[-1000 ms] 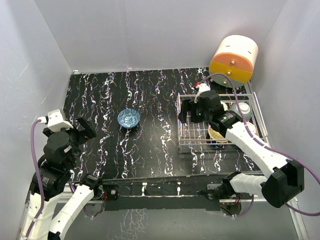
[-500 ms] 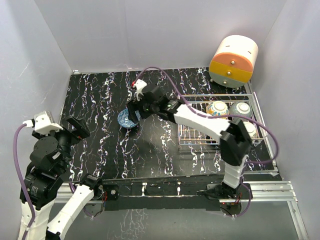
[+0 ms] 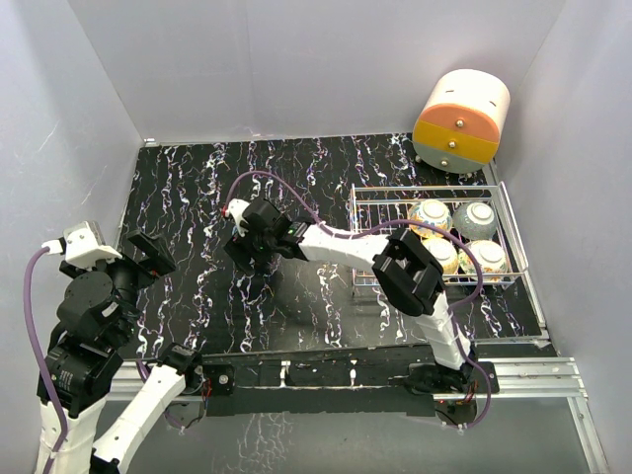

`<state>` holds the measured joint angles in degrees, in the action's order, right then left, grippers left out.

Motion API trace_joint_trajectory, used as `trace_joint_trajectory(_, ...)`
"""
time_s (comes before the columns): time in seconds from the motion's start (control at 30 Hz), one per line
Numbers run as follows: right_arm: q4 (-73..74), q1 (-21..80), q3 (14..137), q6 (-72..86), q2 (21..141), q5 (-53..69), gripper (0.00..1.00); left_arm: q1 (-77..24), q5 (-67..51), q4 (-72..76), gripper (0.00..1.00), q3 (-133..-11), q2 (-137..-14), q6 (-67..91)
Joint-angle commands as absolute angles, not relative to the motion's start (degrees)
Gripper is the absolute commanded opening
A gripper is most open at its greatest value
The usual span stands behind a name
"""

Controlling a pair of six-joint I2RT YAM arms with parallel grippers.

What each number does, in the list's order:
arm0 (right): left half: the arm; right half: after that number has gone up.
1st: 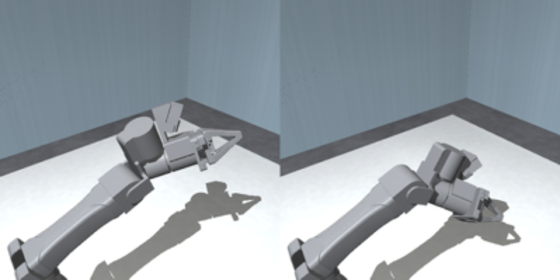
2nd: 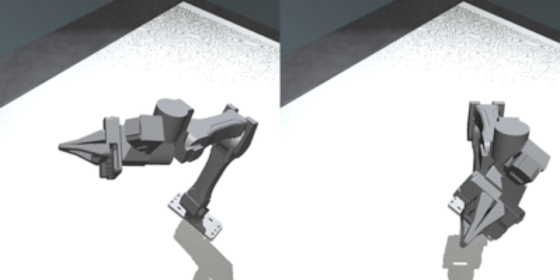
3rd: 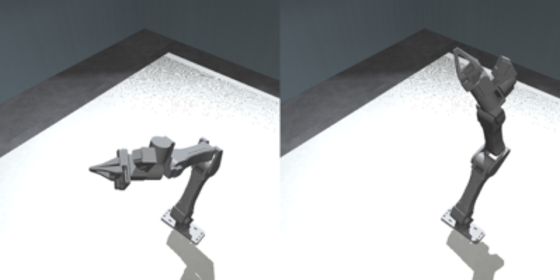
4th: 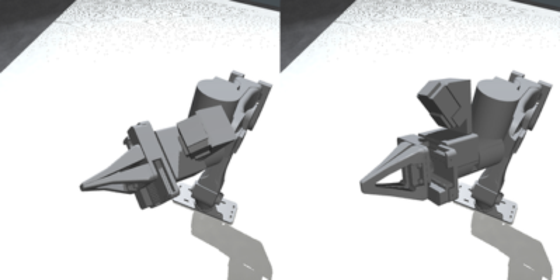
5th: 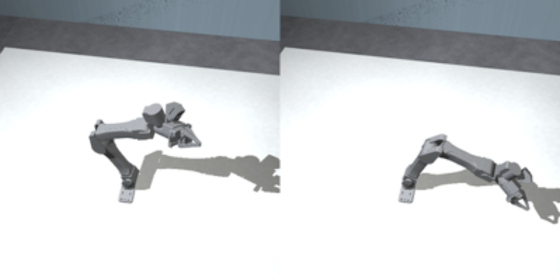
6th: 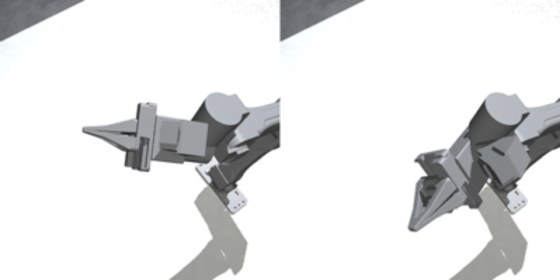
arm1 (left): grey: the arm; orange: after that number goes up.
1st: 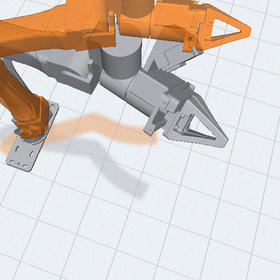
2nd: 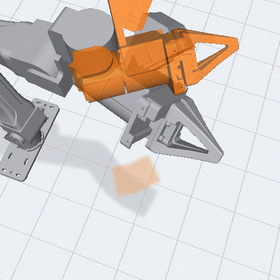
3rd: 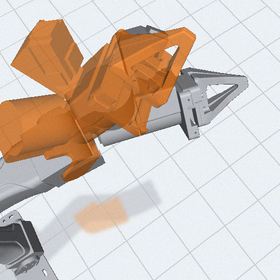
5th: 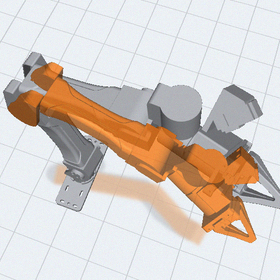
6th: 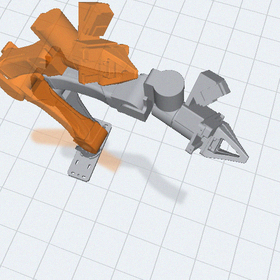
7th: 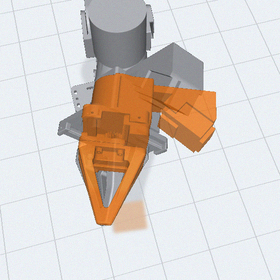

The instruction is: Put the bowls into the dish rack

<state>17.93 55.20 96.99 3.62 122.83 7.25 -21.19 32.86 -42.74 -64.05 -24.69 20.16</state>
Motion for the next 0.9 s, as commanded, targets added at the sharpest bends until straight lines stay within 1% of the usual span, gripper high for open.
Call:
trace_joint_trajectory(0.0, 12.39, 54.66, 100.55, 1.64, 123.84, 5.68, 0.84, -21.51, 34.30, -43.39, 0.97, -63.74, -24.19, 19.60)
trace_joint_trajectory(0.17, 12.66, 55.16, 103.46, 0.46, 127.95, 3.74, 0.81, -21.40, 34.76, -43.81, 0.97, -63.47, -24.01, 19.38)
trace_joint_trajectory(0.37, 11.60, 56.23, 105.93, -1.43, 131.36, -2.90, 0.78, -21.45, 35.30, -44.03, 0.97, -63.24, -23.91, 19.03)
trace_joint_trajectory(0.5, 9.96, 56.34, 105.38, -1.51, 131.81, -4.99, 0.62, -21.46, 35.62, -44.11, 0.97, -62.94, -23.80, 18.81)
trace_joint_trajectory(0.57, 9.40, 56.32, 104.85, -1.56, 131.76, -5.36, 0.58, -21.45, 35.75, -44.24, 0.97, -62.80, -23.82, 18.75)
trace_joint_trajectory(0.67, 9.06, 56.34, 104.19, -1.49, 131.55, -5.24, 0.40, -21.47, 35.89, -44.26, 0.97, -62.71, -23.66, 18.67)
trace_joint_trajectory(0.73, 8.78, 56.34, 103.54, -1.10, 131.06, -4.72, 0.26, -21.49, 36.03, -44.21, 0.97, -62.67, -23.57, 18.66)
trace_joint_trajectory(0.77, 8.25, 56.34, 103.01, -0.86, 130.64, -4.41, 0.22, -21.45, 36.03, -44.25, 0.97, -62.59, -23.48, 18.71)
trace_joint_trajectory(0.87, 5.68, 56.30, 100.03, 0.13, 128.54, -2.91, 0.13, -21.45, 36.03, -44.29, 0.97, -62.40, -23.34, 18.80)
